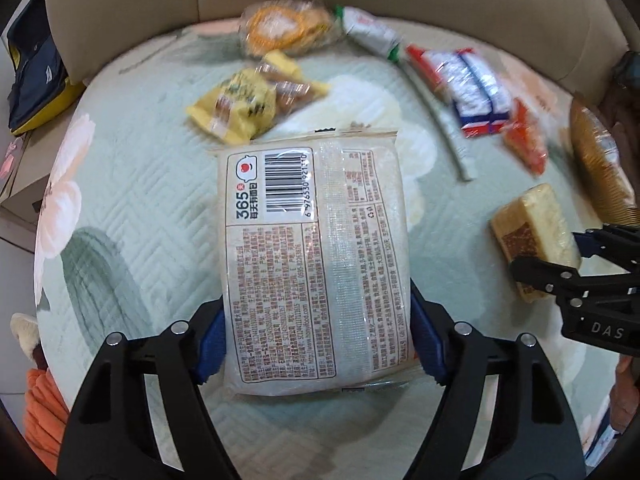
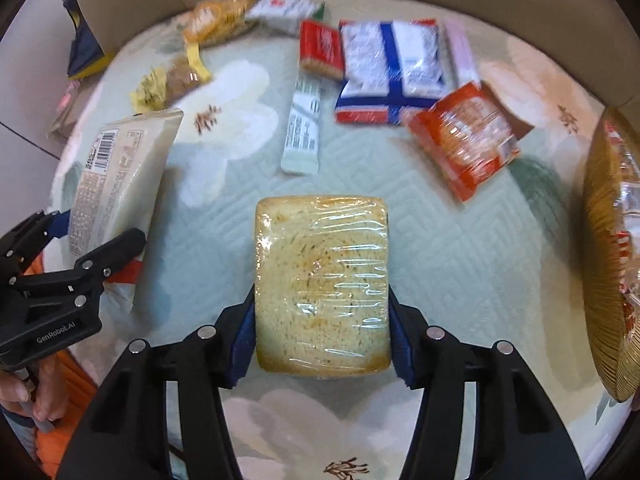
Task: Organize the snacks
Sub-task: 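Carry both items onto the gold plate and open both tools, then move both tools back toward the yellow peanut bag and mouthwash stick, then grasp the mouthwash stick with right tool while left tool grasps yellow peanut bag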
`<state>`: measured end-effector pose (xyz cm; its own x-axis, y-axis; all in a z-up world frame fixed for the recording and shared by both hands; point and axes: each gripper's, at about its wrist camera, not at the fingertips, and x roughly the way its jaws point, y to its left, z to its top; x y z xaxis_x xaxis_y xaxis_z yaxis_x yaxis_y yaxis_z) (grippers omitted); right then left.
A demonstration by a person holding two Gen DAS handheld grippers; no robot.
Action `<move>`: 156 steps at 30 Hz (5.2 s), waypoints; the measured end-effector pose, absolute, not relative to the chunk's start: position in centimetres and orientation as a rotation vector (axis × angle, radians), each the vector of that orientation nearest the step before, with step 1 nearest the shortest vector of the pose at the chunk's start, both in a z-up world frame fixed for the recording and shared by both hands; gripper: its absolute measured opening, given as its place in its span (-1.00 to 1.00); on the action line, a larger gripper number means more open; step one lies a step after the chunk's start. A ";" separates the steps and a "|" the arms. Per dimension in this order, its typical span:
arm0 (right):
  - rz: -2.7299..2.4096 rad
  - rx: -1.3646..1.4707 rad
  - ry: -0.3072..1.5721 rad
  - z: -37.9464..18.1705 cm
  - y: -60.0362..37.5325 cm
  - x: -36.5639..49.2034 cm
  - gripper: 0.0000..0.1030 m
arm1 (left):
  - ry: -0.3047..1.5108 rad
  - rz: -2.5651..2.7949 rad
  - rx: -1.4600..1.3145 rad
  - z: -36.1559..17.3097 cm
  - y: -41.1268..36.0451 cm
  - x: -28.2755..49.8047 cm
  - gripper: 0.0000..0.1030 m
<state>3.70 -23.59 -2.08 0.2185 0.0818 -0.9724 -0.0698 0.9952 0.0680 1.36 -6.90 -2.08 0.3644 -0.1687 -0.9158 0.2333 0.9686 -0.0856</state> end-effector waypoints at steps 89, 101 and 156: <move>-0.010 0.142 1.271 -3.0 -22.7 9.5 0.11 | 1.155 -0.147 -0.169 -3.4 0.2 7.0 0.80; -0.011 0.111 1.279 -4.7 -21.7 13.6 -0.34 | 1.127 -0.256 0.141 -3.1 -3.9 15.7 0.80; 0.062 -0.077 1.360 -4.6 -19.2 4.2 -0.45 | 1.181 -0.179 0.192 -6.3 -8.0 5.6 0.10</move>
